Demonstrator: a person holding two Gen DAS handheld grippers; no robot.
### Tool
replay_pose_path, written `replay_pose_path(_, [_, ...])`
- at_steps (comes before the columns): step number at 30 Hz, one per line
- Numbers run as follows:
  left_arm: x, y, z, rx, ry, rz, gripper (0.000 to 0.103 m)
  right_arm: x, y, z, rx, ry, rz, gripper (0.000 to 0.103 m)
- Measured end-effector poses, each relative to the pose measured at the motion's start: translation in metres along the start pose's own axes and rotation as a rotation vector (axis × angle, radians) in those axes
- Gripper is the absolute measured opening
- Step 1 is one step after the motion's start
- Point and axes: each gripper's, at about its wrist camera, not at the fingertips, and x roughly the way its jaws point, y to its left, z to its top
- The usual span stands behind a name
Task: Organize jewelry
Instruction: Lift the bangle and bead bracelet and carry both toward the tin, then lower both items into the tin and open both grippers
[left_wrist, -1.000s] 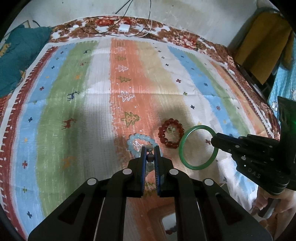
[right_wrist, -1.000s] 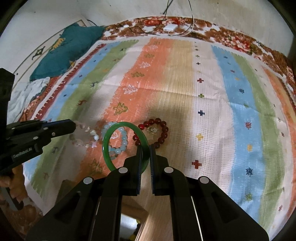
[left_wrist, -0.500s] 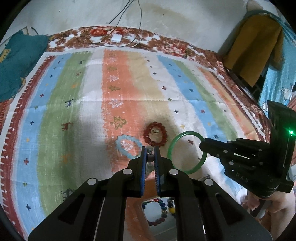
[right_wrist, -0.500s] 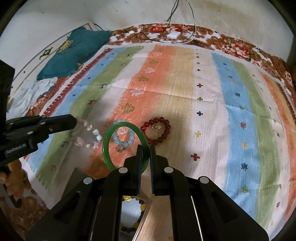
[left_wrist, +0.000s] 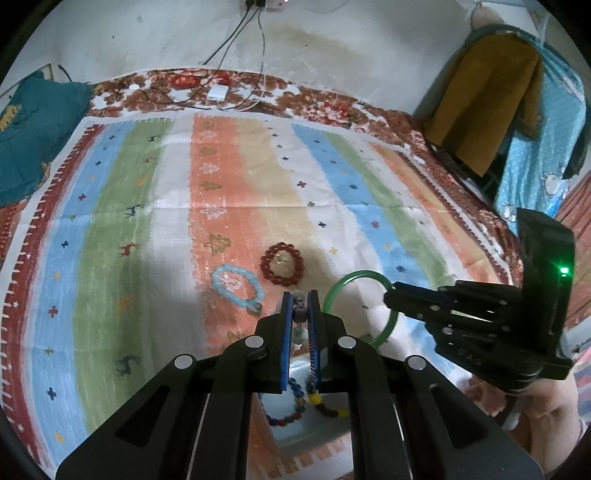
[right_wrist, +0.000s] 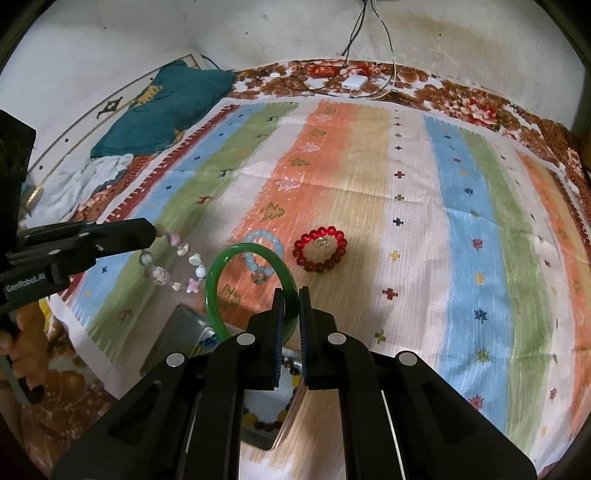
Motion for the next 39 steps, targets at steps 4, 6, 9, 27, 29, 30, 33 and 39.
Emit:
replay_pose_path(4, [-0.007, -0.003, -0.006, 0.001, -0.007, -0.018, 0.007, -0.007, 0.002, -0.008, -0.008, -0.003, 0.005, 0.009])
replay_pose_path(6, [-0.008, -0.006, -0.01, 0.004, -0.004, -0.019, 0.007, -0.01, 0.002, -0.011, -0.01, -0.003, 0.006, 0.009])
replay_pose_path(9, [-0.009, -0.008, -0.015, 0.015, 0.003, -0.012, 0.007, -0.012, 0.002, -0.017, -0.008, 0.001, 0.004, 0.009])
replay_pose_path(27, [-0.002, -0.011, -0.042, 0.005, 0.069, 0.038, 0.029, -0.013, 0.005, -0.033, 0.021, 0.025, 0.038, 0.016])
replay_pose_path(29, [-0.001, -0.009, -0.041, 0.007, 0.065, 0.073, 0.035, -0.013, 0.004, -0.033, 0.017, 0.019, 0.016, 0.032])
replay_pose_path(30, [-0.001, -0.007, -0.041, 0.003, 0.065, 0.083, 0.04, -0.013, 0.004, -0.033, 0.019, 0.018, 0.015, 0.037])
replay_pose_path(33, [0.001, -0.002, -0.04, -0.004, 0.065, 0.101, 0.049, -0.012, 0.001, -0.032, 0.03, 0.024, 0.014, 0.042])
replay_pose_path(39, [0.004, 0.008, -0.037, -0.014, 0.065, 0.158, 0.065, -0.008, -0.007, -0.028, 0.049, 0.026, -0.005, 0.059])
